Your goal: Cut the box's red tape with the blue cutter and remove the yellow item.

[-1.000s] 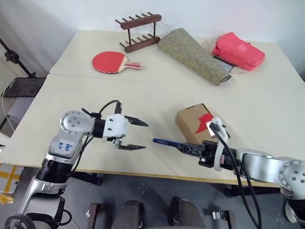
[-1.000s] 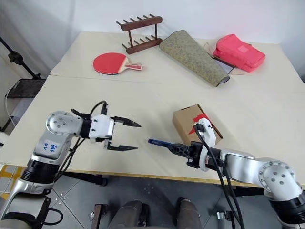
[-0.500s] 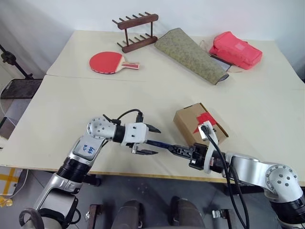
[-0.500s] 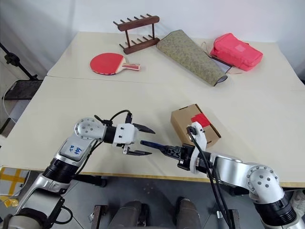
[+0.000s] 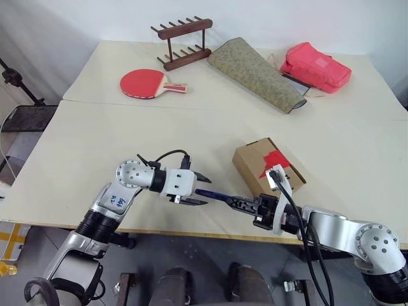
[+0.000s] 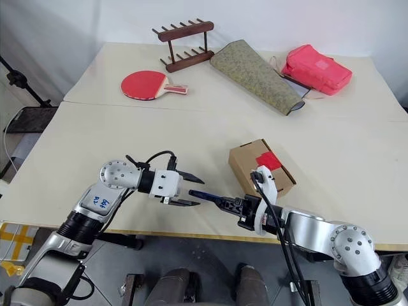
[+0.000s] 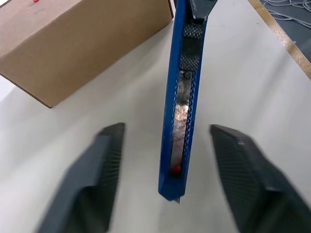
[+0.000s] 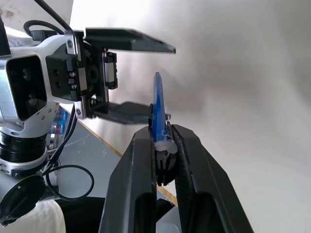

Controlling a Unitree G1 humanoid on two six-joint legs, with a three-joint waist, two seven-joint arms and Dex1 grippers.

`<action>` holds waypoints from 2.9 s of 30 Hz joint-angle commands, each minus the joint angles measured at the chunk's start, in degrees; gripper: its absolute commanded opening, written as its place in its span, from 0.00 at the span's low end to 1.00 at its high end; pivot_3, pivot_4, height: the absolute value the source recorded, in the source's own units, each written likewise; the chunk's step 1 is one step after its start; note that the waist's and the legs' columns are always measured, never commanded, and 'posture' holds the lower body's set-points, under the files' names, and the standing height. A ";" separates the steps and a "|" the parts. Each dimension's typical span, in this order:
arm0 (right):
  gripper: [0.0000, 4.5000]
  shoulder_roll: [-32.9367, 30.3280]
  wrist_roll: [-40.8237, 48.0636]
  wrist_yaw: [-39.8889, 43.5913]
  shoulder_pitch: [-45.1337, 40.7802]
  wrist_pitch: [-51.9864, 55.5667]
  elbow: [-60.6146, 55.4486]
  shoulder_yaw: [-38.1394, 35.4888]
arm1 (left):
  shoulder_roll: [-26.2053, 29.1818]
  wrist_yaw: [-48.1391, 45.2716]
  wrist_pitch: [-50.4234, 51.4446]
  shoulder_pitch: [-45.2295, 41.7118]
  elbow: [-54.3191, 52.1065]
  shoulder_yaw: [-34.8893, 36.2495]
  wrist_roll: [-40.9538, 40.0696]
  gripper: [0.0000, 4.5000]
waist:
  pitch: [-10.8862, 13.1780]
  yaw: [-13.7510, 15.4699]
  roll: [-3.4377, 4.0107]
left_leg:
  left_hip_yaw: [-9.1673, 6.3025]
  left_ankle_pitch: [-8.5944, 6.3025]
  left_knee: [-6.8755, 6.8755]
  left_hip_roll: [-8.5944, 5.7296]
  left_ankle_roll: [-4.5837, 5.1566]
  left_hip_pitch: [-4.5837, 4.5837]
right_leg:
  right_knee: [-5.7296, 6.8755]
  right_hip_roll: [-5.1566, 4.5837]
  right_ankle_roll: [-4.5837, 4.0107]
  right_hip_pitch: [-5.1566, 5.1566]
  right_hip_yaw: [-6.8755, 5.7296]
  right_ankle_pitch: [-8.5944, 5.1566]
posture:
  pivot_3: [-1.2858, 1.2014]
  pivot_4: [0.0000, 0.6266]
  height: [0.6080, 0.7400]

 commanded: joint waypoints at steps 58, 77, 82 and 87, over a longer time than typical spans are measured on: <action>0.00 0.45 -79.56 52.20 2.92 -3.81 -7.57 11.42 | 8.48 -5.26 51.80 -7.97 -29.95 -19.96 13.63 0.09 | -0.02 0.55 0.26 | 0.17 0.01 0.17 -0.09 0.18 0.17 | 0.21 0.06 -0.02 0.05 0.44 0.00 | 0.52 0.24 1.00; 0.00 7.96 -79.39 51.94 0.04 1.47 -5.37 9.14 | 8.36 -5.51 52.71 -7.59 -30.46 -19.68 12.61 0.09 | -0.07 0.16 0.28 | 0.22 0.04 0.17 -0.08 0.18 0.25 | 0.32 0.04 -0.03 0.05 0.54 0.01 | 0.52 0.24 1.00; 0.00 8.56 -78.06 52.42 1.49 1.97 -7.40 7.63 | 8.52 -5.16 52.51 -6.61 -30.61 -19.48 12.43 0.09 | -0.07 0.18 0.28 | 0.23 0.04 0.17 -0.09 0.18 0.25 | 0.32 0.04 -0.03 0.05 0.53 0.01 | 0.52 0.24 1.00; 0.00 7.80 -67.31 53.06 6.97 5.67 -12.74 -3.79 | 8.75 -1.99 44.79 -3.66 -28.52 -14.80 11.20 0.09 | -0.07 0.30 0.28 | 0.22 0.04 0.14 -0.09 0.18 0.22 | 0.26 0.03 -0.03 0.05 0.57 0.01 | 0.52 0.24 1.00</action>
